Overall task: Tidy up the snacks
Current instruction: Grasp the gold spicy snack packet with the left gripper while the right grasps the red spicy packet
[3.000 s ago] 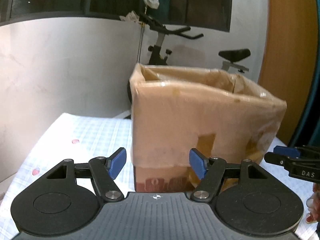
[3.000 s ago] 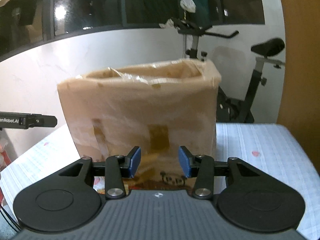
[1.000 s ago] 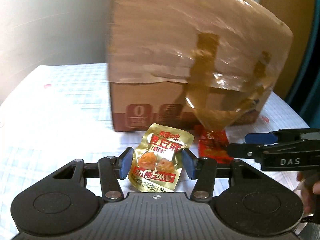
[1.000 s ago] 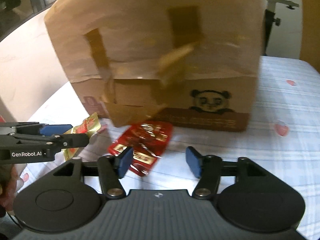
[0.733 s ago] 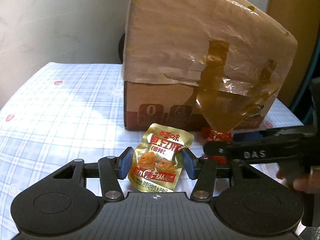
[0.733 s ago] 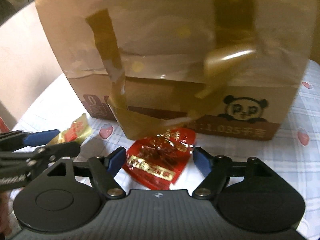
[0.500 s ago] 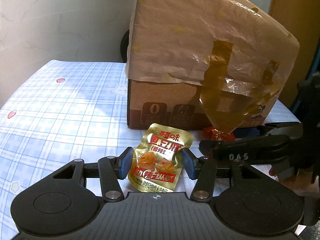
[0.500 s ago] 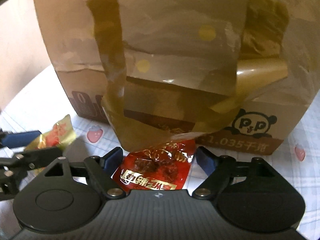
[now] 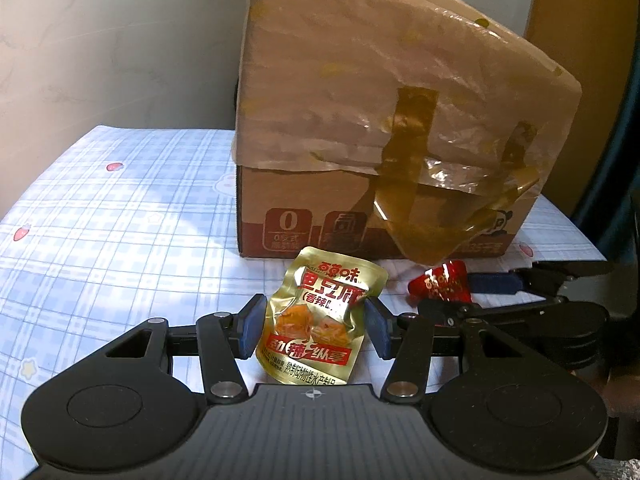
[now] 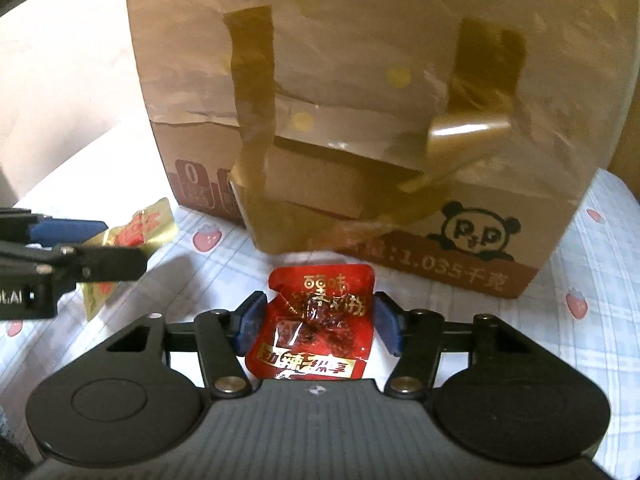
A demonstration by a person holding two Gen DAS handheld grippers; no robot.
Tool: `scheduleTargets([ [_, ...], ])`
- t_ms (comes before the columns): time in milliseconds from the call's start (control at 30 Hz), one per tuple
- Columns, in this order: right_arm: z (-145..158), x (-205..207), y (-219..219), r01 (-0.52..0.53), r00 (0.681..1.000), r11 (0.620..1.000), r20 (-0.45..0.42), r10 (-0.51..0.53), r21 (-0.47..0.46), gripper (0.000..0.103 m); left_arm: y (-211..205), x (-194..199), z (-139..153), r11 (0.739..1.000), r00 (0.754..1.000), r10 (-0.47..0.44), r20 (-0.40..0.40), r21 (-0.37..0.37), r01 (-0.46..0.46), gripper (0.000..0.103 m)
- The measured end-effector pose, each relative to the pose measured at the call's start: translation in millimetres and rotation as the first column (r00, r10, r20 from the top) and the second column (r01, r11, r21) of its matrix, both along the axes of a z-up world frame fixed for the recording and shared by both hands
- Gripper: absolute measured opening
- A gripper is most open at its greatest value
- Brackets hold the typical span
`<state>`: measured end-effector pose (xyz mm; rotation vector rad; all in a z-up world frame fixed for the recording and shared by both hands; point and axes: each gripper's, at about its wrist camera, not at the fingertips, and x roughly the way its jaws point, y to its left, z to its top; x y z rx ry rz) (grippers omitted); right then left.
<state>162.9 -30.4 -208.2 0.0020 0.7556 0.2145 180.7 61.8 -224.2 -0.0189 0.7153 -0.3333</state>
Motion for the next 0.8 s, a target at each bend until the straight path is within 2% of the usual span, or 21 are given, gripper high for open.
scheduleTargets([
  [200,-4,-13,-4,-0.006,1.000,1.000,0.004,0.006,0.003,0.061,4,-3,2,1.000,1.000,0.001,-0.001,-0.008,-0.001,0.056],
  [433,-6,-18,-9,0.027,1.000,0.999,-0.007,-0.027,-0.025,0.073,-2,-7,5,1.000,1.000,0.001,0.001,-0.007,-0.001,0.056],
  [533,-9,-17,-12,0.033,0.999,0.999,-0.020,-0.034,-0.014,0.074,-2,-8,4,1.000,1.000,0.001,0.002,-0.006,-0.001,0.056],
  [667,-10,-16,-11,0.015,1.000,1.000,-0.014,-0.015,-0.002,0.070,-3,-8,3,1.000,1.000,0.004,-0.004,-0.005,-0.005,0.056],
  [800,-8,-16,-11,0.010,1.000,1.000,0.003,-0.010,0.012,0.062,-5,-7,3,1.000,1.000,0.006,0.002,-0.006,-0.006,0.056],
])
